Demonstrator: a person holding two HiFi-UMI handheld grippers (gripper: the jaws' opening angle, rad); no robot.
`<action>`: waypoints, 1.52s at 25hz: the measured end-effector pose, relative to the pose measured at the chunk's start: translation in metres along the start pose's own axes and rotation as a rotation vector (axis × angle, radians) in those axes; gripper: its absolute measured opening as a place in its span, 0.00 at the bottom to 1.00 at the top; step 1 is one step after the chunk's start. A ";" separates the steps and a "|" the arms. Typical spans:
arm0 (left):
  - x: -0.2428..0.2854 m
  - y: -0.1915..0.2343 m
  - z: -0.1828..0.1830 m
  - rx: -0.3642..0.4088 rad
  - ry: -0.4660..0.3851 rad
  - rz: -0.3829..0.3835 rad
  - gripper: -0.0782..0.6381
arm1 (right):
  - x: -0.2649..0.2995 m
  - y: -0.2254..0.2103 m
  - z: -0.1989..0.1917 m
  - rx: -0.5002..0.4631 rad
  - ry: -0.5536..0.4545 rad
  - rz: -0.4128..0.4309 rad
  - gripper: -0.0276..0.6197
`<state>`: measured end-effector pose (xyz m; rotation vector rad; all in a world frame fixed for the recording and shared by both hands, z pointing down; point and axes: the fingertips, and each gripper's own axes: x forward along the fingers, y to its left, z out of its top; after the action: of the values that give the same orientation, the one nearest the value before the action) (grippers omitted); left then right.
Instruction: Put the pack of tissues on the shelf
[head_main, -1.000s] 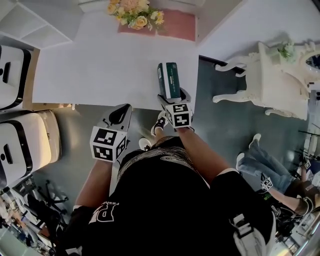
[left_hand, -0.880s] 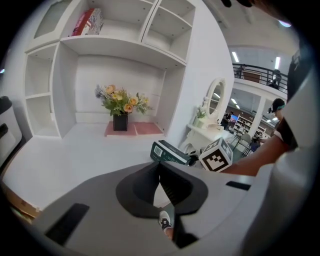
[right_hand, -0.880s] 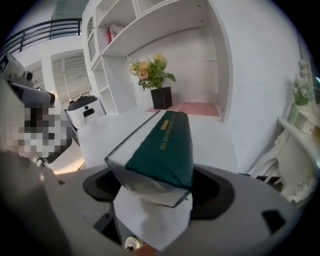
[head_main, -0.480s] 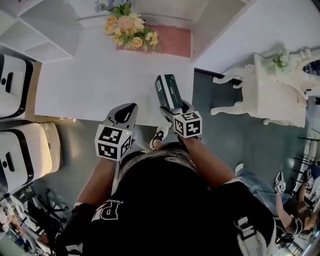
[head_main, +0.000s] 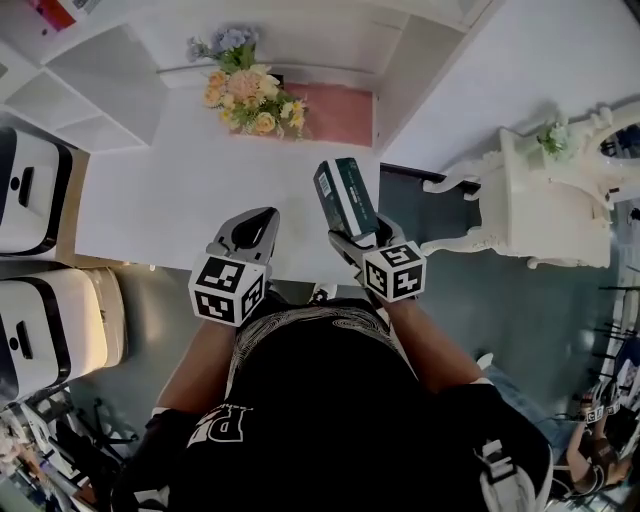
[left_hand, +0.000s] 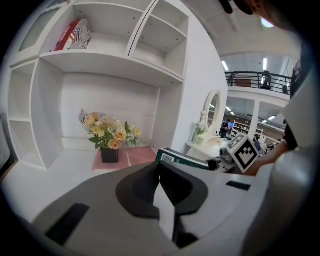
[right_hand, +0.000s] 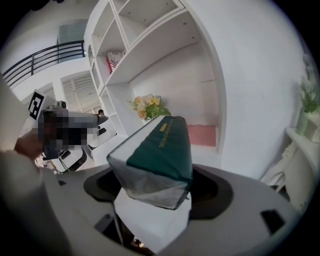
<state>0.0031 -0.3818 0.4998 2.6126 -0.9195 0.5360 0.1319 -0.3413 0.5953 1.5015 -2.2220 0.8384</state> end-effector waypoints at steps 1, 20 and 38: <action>0.002 -0.001 0.003 0.006 -0.002 -0.010 0.13 | -0.002 0.001 0.005 0.001 -0.009 -0.001 0.65; -0.009 0.023 0.115 0.122 -0.158 -0.197 0.13 | -0.055 0.035 0.128 0.017 -0.245 -0.121 0.65; -0.034 0.037 0.200 0.216 -0.280 -0.261 0.13 | -0.095 0.075 0.233 -0.078 -0.420 -0.188 0.64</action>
<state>0.0021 -0.4739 0.3150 2.9985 -0.6071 0.2147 0.1126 -0.3994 0.3401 1.9546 -2.3061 0.3997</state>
